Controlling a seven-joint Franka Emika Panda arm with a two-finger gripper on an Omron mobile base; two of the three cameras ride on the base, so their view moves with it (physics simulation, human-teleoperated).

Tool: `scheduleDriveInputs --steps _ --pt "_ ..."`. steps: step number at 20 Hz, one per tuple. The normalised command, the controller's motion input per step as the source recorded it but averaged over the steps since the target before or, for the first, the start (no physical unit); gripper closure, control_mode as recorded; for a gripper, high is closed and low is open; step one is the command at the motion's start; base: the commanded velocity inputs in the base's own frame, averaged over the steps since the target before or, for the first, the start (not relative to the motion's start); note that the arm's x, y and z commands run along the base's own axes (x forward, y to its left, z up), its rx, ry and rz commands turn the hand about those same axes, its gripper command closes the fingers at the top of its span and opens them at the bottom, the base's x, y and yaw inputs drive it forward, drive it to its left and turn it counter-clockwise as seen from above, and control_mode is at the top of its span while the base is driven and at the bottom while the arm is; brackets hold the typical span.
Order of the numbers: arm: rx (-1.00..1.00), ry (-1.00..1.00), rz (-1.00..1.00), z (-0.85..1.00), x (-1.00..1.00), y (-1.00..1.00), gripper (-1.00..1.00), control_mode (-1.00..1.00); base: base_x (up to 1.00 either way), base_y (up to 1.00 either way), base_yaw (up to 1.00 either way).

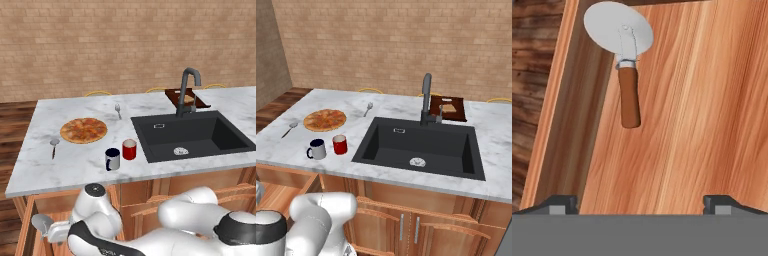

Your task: Take the pizza cutter from the drawer on the left and place it on the dining counter for cutting.

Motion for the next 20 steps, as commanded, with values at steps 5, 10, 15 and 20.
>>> scheduleDriveInputs --steps 5,10,15,20 --pt "0.0 0.06 0.0 -0.22 0.04 0.17 -1.0 -1.0 0.0 0.0 0.0" --pt "0.0 0.0 -0.01 -0.16 0.12 0.13 -1.0 -1.0 0.0 0.0 0.0" --pt "0.0 0.02 -0.01 -0.18 0.19 0.16 -1.0 -1.0 0.0 0.0 0.0" --pt "0.0 0.03 -0.01 -0.23 0.14 0.18 -1.0 -1.0 0.0 0.0 0.0"
